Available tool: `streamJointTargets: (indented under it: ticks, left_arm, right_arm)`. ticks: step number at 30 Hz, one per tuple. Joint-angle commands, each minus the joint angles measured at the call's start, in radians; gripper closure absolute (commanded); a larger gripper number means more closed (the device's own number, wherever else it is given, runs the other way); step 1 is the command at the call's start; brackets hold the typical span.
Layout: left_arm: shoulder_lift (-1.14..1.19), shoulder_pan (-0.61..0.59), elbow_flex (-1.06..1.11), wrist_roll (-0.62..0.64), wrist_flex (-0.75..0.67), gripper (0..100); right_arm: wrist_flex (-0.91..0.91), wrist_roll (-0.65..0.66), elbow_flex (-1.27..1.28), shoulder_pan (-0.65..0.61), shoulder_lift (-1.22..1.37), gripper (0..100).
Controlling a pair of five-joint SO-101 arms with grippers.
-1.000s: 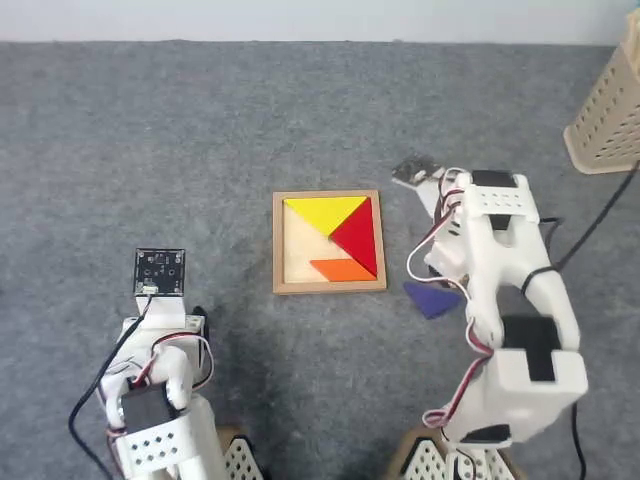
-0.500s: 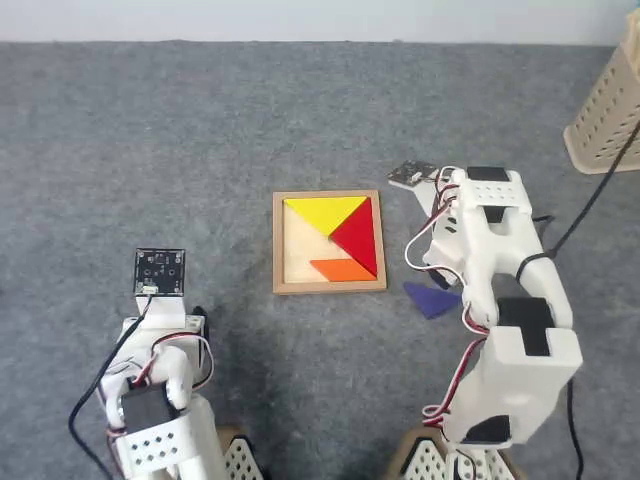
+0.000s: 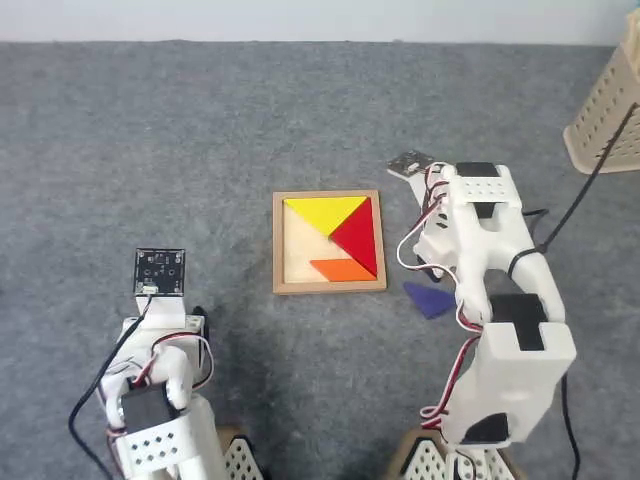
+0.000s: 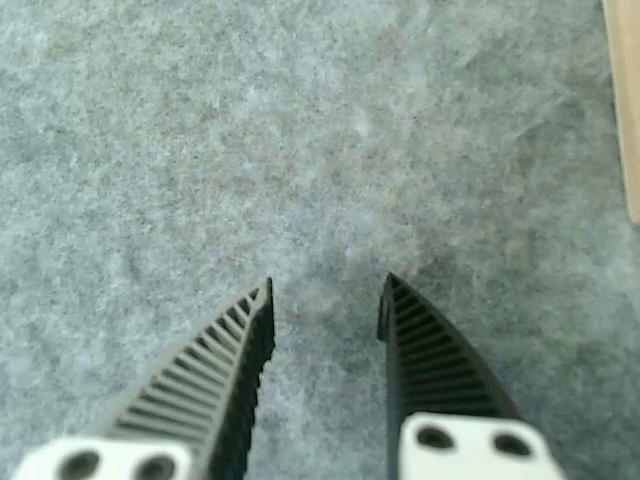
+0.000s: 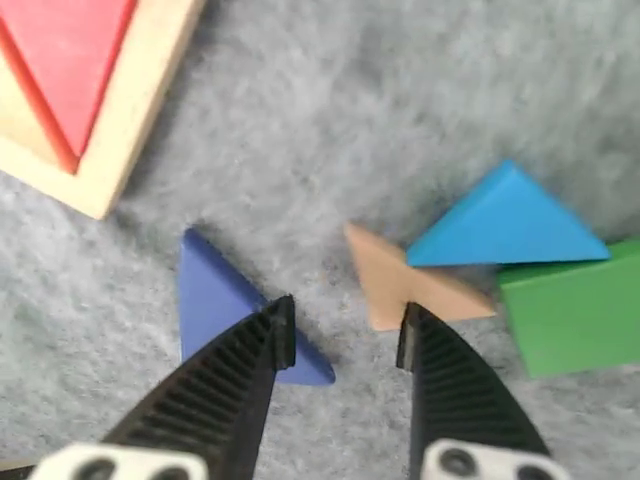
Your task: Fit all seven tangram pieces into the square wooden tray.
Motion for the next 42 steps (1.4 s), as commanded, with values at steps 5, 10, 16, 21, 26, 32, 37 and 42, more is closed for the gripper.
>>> streamJointTargets:
  ticks: [5,10,16,21,26,32,37,42]
  left_arm:
    - [-0.008,-0.005,-0.012,-0.006,0.003,83]
    - [-0.008,-0.005,-0.012,-0.006,0.003,83]
    - [-0.008,-0.005,-0.012,-0.006,0.003,83]
    - [-0.008,-0.005,-0.012,-0.006,0.003,83]
    - [-0.008,-0.005,-0.012,-0.006,0.003,83]
    - [-0.008,-0.005,-0.012,-0.006,0.003,83]
    - [-0.008,-0.005,-0.012,-0.006,0.003,83]
    - [-0.008,-0.005,-0.012,-0.006,0.003,83]
  right_arm:
    - [-0.024,-0.014,-0.032,-0.007,-0.005,79.2]
    - [-0.022,0.100,-0.031,0.013,-0.122,79.3]
    - [0.010,0.419,-0.029,0.036,-0.166,79.0]
    - [-0.002,0.595,-0.026,0.067,-0.125,79.0]
    - [-0.012,0.690,-0.029,0.107,-0.054,79.0]
    - [-0.013,0.690,-0.032,0.105,0.048,79.2]
    - [-0.013,0.684,-0.032,0.099,0.067,79.3]
    - [-0.013,0.585,-0.077,0.096,0.067,85.7]
